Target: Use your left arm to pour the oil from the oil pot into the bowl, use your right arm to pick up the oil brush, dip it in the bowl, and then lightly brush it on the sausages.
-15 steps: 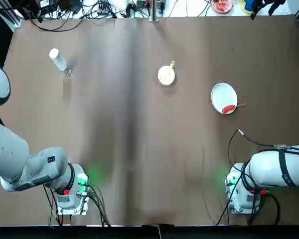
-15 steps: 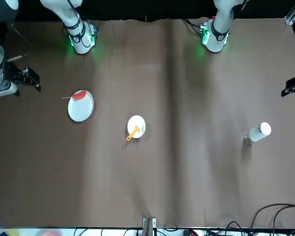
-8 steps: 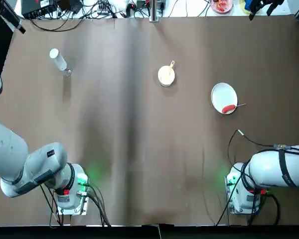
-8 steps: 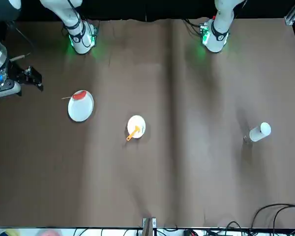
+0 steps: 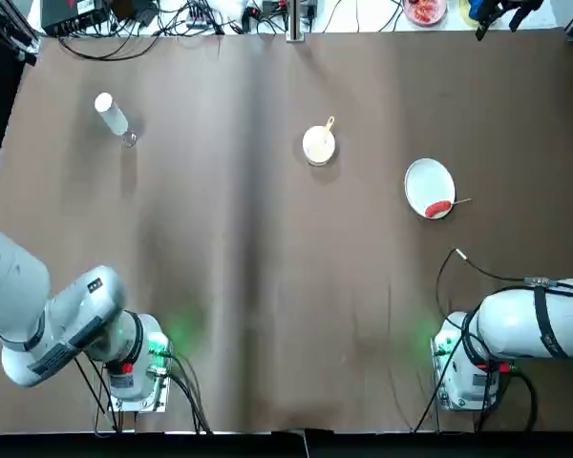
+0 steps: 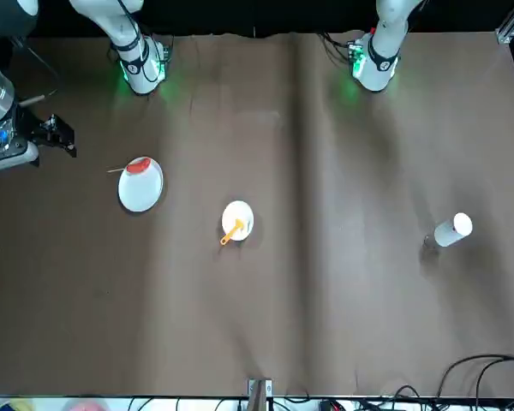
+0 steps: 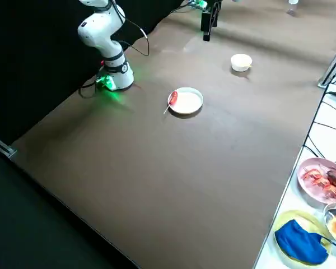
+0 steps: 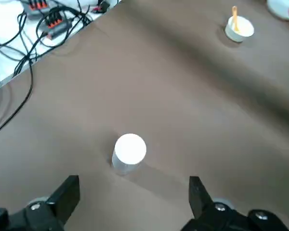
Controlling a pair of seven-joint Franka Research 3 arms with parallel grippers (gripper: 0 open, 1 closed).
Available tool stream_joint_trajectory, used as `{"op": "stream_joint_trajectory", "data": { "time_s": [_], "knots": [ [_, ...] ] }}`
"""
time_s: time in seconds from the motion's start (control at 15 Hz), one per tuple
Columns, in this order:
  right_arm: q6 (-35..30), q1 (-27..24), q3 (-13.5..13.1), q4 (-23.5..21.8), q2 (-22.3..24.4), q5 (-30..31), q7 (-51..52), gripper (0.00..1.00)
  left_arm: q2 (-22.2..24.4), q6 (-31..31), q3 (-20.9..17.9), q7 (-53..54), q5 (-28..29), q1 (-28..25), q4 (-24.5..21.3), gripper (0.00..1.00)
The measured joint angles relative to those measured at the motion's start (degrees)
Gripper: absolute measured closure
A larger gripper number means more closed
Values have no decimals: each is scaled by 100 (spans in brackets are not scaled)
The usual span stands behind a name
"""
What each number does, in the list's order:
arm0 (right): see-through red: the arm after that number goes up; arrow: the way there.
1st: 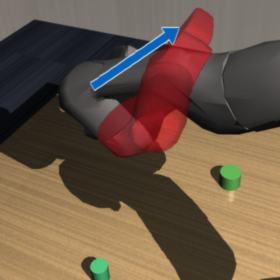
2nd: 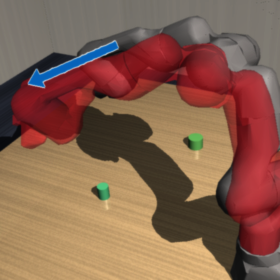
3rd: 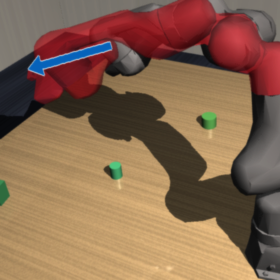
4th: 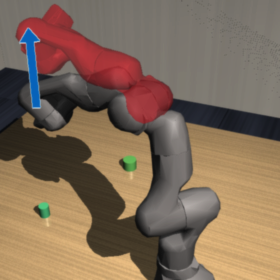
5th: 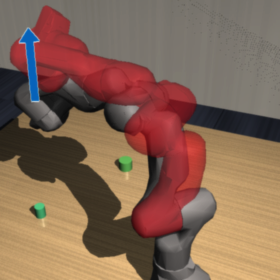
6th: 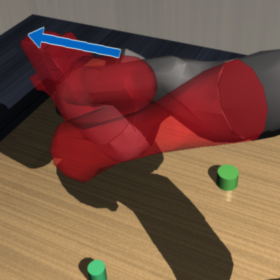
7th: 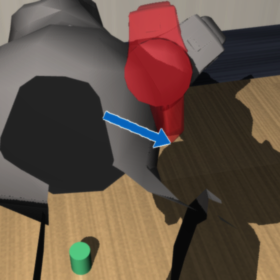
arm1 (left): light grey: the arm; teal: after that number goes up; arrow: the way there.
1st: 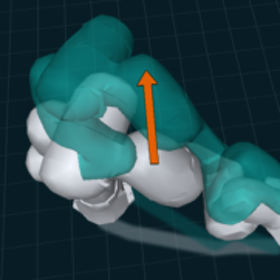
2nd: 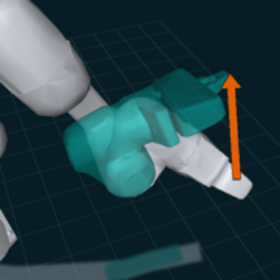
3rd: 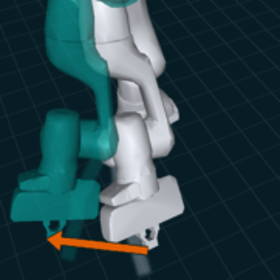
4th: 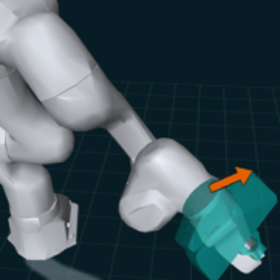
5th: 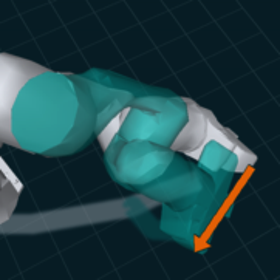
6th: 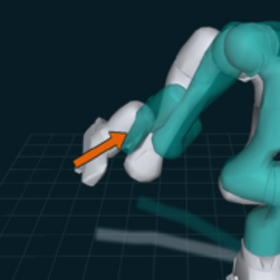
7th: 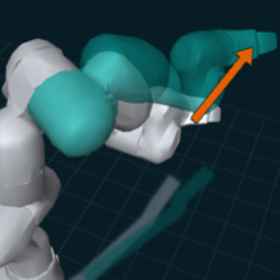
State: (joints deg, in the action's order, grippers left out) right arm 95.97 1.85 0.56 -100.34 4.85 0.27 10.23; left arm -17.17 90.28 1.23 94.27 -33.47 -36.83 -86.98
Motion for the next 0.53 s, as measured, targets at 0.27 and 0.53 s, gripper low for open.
{"op": "stream_joint_trajectory", "data": {
  "time_s": [0.27, 0.53],
  "knots": [
    [1, 10, 0, 0, 0, 0, 0, 0, -876, 21, -1, 1920, -1053, -335, 13, 0],
    [11, 9, -6, 0, 0, 0, 1, 0, -1708, 28, -15, 3387, -2163, -584, 32, 0]
  ]
}}
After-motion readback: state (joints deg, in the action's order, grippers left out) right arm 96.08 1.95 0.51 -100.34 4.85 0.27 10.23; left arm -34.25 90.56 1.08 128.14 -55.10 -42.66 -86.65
